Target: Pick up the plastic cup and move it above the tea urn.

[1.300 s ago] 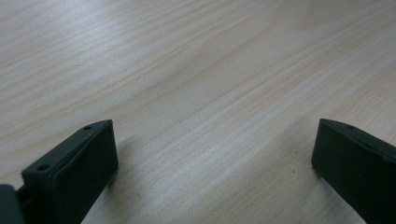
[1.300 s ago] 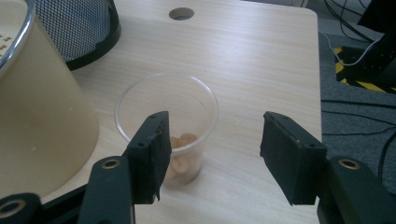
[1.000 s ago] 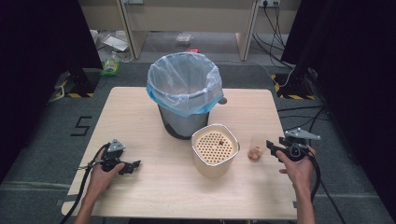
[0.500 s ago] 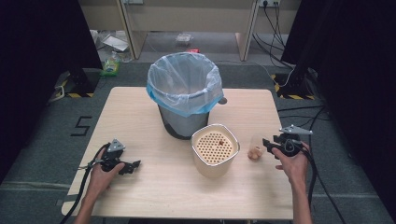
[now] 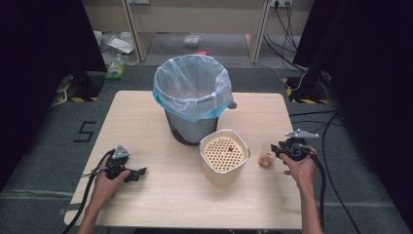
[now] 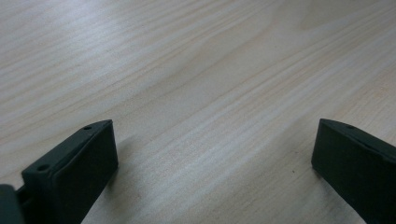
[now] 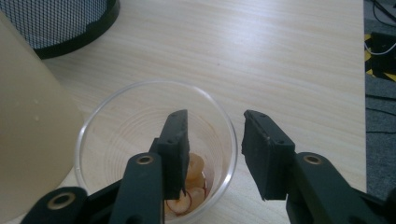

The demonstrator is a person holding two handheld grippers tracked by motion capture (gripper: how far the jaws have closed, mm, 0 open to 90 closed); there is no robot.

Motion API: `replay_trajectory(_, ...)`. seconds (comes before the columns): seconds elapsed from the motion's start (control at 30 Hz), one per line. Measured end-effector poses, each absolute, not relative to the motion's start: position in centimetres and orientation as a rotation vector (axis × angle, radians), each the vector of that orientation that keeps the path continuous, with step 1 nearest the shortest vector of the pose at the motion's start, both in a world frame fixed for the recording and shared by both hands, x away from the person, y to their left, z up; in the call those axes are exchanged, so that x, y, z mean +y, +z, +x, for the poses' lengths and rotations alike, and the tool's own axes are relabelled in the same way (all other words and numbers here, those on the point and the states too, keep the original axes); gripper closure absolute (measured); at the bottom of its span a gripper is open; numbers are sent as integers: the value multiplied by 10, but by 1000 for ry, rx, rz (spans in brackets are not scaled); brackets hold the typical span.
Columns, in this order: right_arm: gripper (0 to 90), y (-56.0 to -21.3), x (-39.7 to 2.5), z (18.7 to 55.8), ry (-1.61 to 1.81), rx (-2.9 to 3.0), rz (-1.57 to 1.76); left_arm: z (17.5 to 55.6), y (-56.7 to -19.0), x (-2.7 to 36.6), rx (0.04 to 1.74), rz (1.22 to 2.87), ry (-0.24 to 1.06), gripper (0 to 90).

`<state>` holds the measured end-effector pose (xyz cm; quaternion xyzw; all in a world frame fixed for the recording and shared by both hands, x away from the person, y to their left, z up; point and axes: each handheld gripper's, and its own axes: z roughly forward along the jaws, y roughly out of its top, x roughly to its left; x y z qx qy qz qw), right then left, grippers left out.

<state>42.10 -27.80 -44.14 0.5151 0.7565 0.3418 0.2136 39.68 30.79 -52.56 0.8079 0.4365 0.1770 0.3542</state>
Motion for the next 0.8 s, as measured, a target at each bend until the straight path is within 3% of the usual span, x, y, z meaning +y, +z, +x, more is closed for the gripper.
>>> replay_trajectory(0.47, 844, -445, -275, 419, 1006, 2144, 1355, 397, -526, 308, 1129, 2089, 458, 0)
replay_trajectory(0.8, 862, -432, -267, 413, 981, 2121, 1237, 397, -526, 308, 1128, 2089, 458, 0)
